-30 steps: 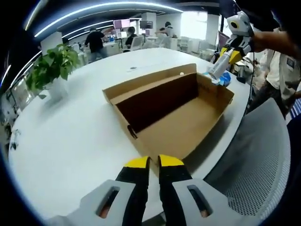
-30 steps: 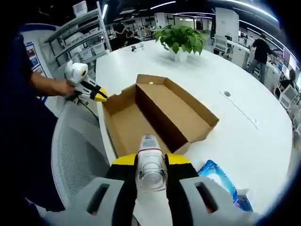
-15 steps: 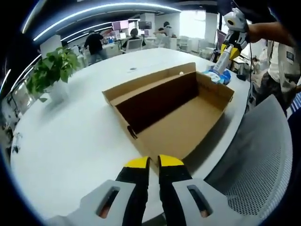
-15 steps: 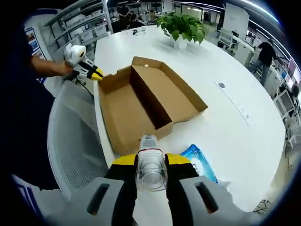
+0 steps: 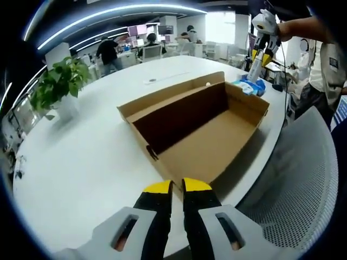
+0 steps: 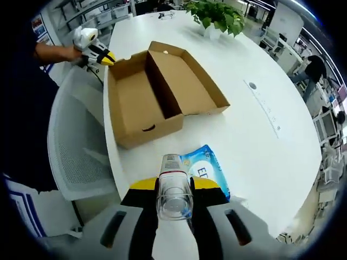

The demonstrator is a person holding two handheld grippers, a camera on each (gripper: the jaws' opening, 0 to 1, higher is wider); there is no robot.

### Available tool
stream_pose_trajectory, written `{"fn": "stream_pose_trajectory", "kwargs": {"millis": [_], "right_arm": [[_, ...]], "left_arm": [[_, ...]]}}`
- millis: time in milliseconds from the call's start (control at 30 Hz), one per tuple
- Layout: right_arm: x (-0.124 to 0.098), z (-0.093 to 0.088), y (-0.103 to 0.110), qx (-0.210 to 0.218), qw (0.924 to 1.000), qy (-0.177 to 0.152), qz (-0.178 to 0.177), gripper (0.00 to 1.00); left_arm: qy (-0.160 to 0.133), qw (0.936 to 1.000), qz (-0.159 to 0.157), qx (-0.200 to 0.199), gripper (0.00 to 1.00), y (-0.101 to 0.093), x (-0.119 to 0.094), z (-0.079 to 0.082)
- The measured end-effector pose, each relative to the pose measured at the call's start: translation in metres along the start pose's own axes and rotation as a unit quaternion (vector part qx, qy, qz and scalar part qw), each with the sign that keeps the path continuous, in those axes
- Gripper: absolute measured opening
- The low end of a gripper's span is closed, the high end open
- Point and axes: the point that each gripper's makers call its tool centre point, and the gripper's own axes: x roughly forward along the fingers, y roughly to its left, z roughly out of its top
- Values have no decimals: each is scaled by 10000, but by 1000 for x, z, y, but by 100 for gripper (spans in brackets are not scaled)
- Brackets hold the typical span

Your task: Operate the shoe box by opening the lid, removing the specified soft item, and placing it in the target area until the item is outside and the box remains undamaged.

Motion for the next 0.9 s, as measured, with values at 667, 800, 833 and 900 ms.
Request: {"fn": "stream_pose_trajectory", "kwargs": {"millis": [667, 800, 833, 900], "right_arm": [[7, -29, -36, -503, 9959, 717, 214, 20], [10, -30, -46, -688, 9931, 910, 271, 20], [11, -30, -49, -721, 9925, 951, 285, 20], [12, -33, -55, -809, 9903, 1083, 332, 20]], "left_arm": [[-23, 9999, -80, 84, 4, -1, 0, 0], [-17, 9999, -95, 125, 4, -1, 1, 0], [-18, 9999, -99, 126, 4, -1, 1, 0], [-22, 9999, -109, 132, 4, -1, 1, 0]]}}
